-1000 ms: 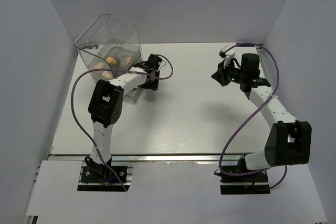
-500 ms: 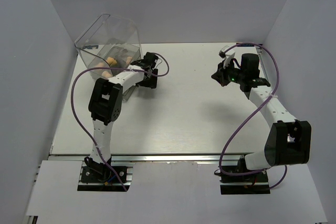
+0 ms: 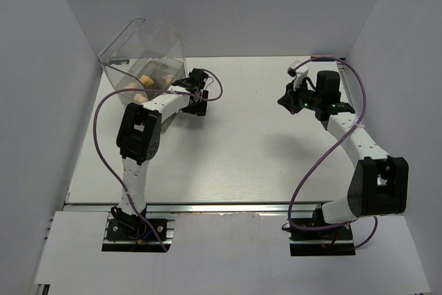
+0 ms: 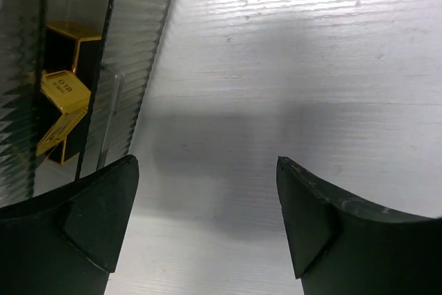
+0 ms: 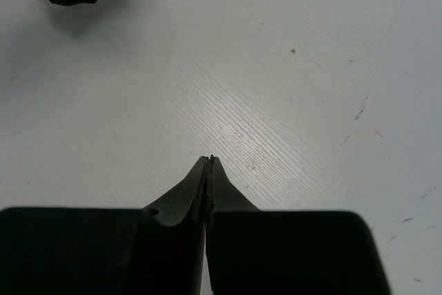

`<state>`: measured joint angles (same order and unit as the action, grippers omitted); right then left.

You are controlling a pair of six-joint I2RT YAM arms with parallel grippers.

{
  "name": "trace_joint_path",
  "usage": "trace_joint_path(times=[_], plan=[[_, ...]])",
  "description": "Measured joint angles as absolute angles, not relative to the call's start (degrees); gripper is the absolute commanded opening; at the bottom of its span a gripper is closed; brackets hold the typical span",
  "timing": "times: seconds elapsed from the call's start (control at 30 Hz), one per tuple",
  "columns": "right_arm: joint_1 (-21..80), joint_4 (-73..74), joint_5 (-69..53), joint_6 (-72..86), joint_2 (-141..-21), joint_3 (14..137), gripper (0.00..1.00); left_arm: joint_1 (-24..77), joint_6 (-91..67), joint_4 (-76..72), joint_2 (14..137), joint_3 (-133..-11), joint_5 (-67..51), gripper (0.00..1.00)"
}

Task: Organize the makeup

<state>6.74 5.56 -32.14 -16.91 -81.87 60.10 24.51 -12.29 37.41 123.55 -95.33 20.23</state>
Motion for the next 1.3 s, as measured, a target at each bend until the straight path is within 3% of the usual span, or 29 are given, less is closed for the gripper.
trace_joint_path(times=[0.17,0.87,1.2,1.3], plan=[[6.7,5.6,-32.1,-16.9,-81.9,60.1,0.00,24.5,-11.1,38.1,123.5,-95.3,23.3,0.98],[6.7,5.8,-32.2,-16.9,-81.9,60.1,0.00,24.9,-5.4,37.5,123.5,-94.2,28.2,0.98],[6.7,6.3,-32.4,-17.4,-81.9,60.1,0.00,25.0,-4.3,32.5,116.2,-84.7,20.0,0.98],[6.7,7.1,-32.4,-18.0,-81.9,60.1,0.26,25.6,-5.1,30.7,110.9,-81.1,15.7,0.98]])
